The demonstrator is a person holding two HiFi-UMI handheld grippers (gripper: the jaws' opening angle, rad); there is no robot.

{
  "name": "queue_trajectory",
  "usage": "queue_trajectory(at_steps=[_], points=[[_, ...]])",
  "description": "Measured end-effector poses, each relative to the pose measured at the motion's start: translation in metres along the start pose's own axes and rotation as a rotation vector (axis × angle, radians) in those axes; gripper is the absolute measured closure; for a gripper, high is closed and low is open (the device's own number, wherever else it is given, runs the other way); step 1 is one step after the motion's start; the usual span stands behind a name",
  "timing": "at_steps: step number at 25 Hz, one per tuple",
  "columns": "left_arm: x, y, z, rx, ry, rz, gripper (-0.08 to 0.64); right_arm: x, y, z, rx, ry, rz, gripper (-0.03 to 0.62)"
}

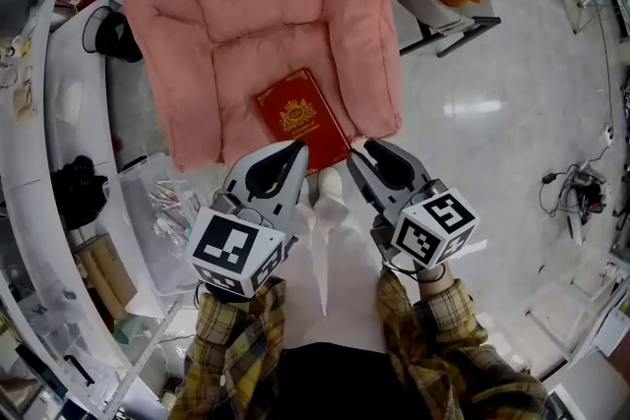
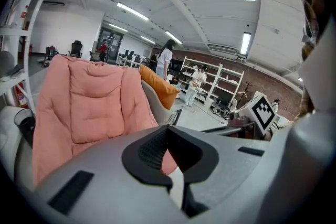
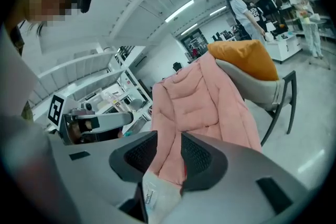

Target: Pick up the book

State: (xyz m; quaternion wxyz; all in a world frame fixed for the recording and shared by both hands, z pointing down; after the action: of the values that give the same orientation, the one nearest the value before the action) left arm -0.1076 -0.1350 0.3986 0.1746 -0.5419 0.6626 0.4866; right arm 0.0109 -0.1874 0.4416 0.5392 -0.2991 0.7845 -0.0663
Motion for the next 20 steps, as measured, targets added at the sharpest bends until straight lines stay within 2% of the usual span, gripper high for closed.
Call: queue_trajectory(at_steps=[5,10,15,20], points=[[-0.025,0.014,-0.022,-0.007,0.047,0.015,0.557,-0.046,-0.022,-0.015,0.011,0.053,-0.13,0.389],[-0.053,0.03,-0.041,-0.01,0.096,0.041,0.557,-0.102,-0.05,-0.026,-0.046,0.133,-0.226,0.334],[-0.074,0.043,-0.057,-0.032,0.144,0.044,0.557,-0.16,-0.075,-0.036,-0.112,0.205,-0.328,0.307],[-0.091,0.053,-0.071,-0.041,0.169,0.051,0.557,-0.209,-0.103,-0.058,-0.137,0.286,-0.388,0.291]])
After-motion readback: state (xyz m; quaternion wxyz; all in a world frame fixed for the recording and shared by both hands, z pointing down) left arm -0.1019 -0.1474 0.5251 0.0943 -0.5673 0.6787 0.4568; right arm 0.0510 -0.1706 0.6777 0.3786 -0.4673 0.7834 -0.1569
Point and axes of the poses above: the fingertips, and each gripper's own axes: z backward along the fingers, y to its left, x out of its top, the point moved 4 cm from there along z, backward along the fingers, and after that the axes turned 10 degrees about z, right-handed, at the moved point
